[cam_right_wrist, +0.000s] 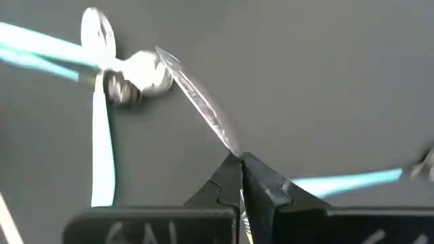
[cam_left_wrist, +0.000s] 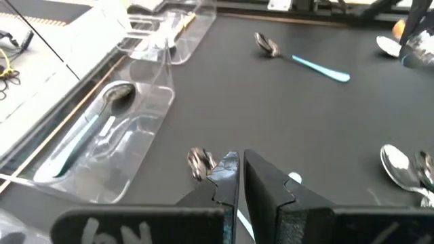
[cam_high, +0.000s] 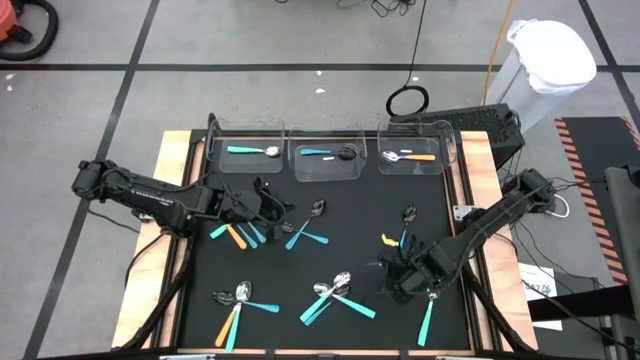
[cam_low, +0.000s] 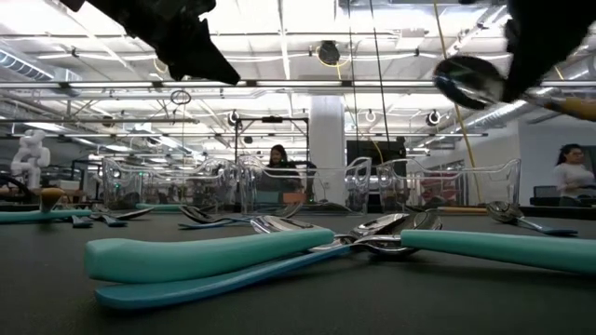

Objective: Sort silverware by color (type)
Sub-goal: Put the orange spoon into the right transparent bin, then put the blue spoon into the middle transparent bin

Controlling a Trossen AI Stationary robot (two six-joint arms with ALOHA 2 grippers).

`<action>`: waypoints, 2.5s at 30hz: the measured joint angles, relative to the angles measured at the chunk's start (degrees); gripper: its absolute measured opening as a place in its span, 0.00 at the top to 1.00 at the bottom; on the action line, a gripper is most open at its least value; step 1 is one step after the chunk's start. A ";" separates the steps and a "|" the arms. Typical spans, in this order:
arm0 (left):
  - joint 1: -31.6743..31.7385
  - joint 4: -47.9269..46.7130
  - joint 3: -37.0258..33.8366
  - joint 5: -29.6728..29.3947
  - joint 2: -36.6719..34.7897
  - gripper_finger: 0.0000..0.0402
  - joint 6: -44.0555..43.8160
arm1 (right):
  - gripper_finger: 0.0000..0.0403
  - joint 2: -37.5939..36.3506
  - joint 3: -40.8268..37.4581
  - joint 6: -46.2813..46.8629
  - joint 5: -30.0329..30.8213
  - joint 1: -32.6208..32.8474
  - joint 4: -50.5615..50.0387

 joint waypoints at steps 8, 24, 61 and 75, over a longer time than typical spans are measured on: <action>0.00 0.28 0.02 0.00 0.00 0.93 -0.04 | 1.00 -5.03 0.15 -9.65 9.26 -13.26 -0.22; 3.91 -0.21 0.02 -1.54 0.00 0.93 -7.56 | 1.00 -9.19 0.13 -66.52 9.10 -49.57 -2.46; 7.70 -6.74 0.02 -6.79 0.00 0.93 -7.32 | 0.54 -9.27 -10.23 -41.17 -45.37 -74.54 27.64; 14.39 -18.39 0.02 0.52 0.00 0.93 -18.35 | 0.59 -4.70 -10.23 -22.49 -46.00 -57.56 55.64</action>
